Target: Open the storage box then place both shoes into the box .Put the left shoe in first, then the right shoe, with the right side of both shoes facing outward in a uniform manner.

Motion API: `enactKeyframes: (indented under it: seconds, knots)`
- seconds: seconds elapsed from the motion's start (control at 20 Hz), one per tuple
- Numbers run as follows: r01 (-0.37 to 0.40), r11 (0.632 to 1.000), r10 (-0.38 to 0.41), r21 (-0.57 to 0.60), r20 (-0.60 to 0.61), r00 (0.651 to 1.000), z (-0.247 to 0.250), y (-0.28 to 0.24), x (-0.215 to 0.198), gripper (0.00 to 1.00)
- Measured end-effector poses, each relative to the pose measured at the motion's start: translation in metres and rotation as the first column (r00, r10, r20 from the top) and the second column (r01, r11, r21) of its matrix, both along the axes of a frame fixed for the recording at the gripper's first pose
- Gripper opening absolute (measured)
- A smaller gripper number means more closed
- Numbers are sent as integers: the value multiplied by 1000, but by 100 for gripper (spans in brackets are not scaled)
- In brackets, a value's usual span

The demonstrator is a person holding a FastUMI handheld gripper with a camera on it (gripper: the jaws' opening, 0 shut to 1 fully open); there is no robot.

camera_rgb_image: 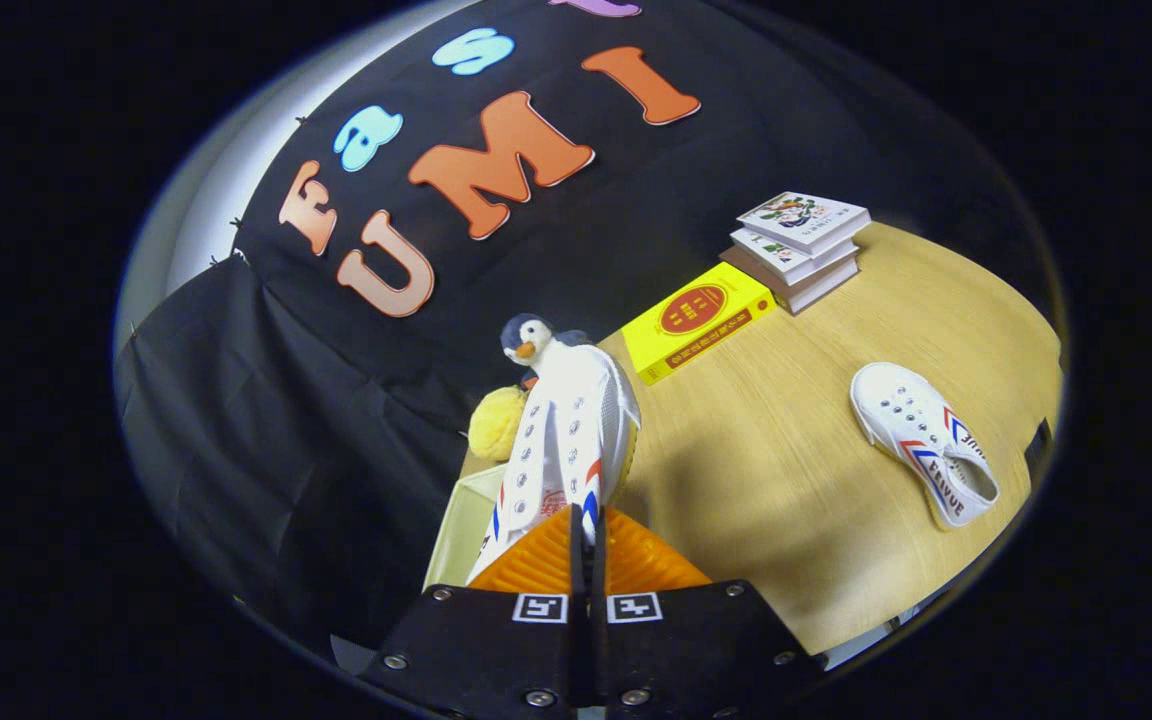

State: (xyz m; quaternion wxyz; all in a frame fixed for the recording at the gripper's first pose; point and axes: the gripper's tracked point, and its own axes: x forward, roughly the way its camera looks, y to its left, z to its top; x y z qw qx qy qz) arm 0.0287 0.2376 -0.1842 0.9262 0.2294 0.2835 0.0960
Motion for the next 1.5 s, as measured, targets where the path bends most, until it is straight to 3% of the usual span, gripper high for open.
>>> enactKeyframes:
  seconds: [0.2, 0.5, 0.75, 0.85, 0.95, 1.05, 1.2, 1.35, 1.5]
  knots:
    - [-28, 1000, 28, 9, 13, 1000, -2, 66, -7, 0]
    - [-33, 999, 32, -13, -53, 998, -46, 138, -11, 0]
    - [-6, 998, 1, -57, -100, 995, -88, 165, -6, 0]
    - [-36, 994, 20, -103, -154, 988, -108, 172, -11, 0]
    - [-17, 996, 5, -92, -131, 991, -96, 171, -7, 1]
    - [-20, 992, 6, -126, -108, 994, -86, 161, -3, 12]
    - [-6, 990, -5, -140, -73, 997, -65, 139, -2, 36]
    - [18, 989, -26, -144, -53, 998, -50, 109, -4, 42]
    - [53, 987, -57, -150, -26, 998, -34, 71, -4, 54]
